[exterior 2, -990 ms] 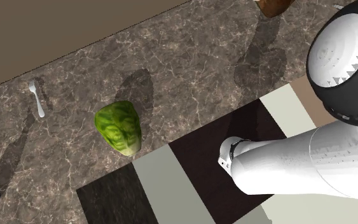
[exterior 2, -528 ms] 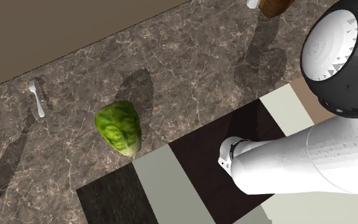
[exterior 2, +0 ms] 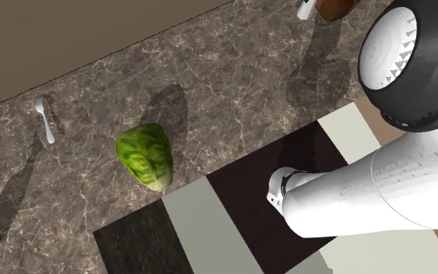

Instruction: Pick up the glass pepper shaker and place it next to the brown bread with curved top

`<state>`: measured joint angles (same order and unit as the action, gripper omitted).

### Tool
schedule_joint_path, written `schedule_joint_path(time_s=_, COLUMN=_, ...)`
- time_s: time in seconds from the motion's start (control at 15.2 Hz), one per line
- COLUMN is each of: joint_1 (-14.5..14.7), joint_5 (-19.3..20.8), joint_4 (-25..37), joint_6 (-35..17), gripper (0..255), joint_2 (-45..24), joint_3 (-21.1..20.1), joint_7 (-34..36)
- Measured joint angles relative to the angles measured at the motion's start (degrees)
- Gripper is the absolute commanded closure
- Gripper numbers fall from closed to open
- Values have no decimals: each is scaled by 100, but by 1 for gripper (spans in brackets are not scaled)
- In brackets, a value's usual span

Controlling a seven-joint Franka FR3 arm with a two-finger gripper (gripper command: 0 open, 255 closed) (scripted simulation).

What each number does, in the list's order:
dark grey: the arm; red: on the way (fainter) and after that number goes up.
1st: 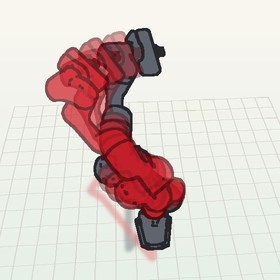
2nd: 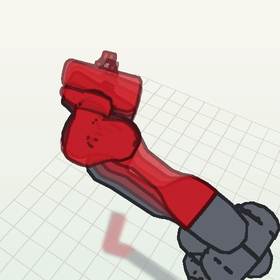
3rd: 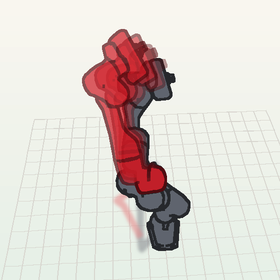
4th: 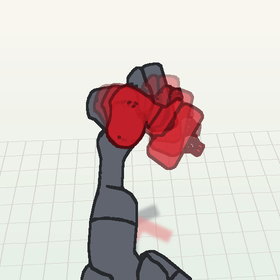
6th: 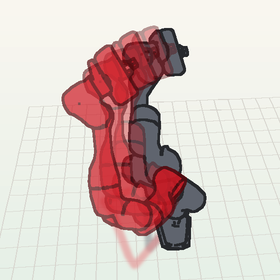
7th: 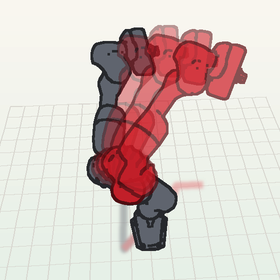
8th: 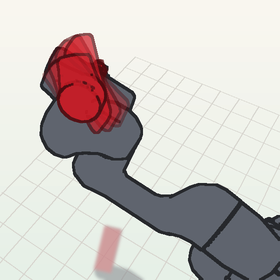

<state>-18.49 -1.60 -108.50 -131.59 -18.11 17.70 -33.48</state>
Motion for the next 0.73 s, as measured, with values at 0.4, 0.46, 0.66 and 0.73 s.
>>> schedule_joint_path(time_s=0.4, joint_1=-34, joint_5=-94, joint_4=-123, joint_6=-384, gripper=255, joint_2=-271, joint_3=-46, joint_7=-34)
schedule_joint_path(time_s=0.46, joint_1=-46, joint_5=-110, joint_4=-155, joint_6=-451, gripper=255, joint_2=-307, joint_3=-51, joint_7=-51)
schedule_joint_path(time_s=0.66, joint_1=-65, joint_5=-158, joint_4=-206, joint_6=-637, gripper=255, joint_2=-447, joint_3=-78, joint_7=-67)
schedule_joint_path(time_s=0.73, joint_1=-68, joint_5=-174, joint_4=-241, joint_6=-717, gripper=255, joint_2=-493, joint_3=-89, joint_7=-70)
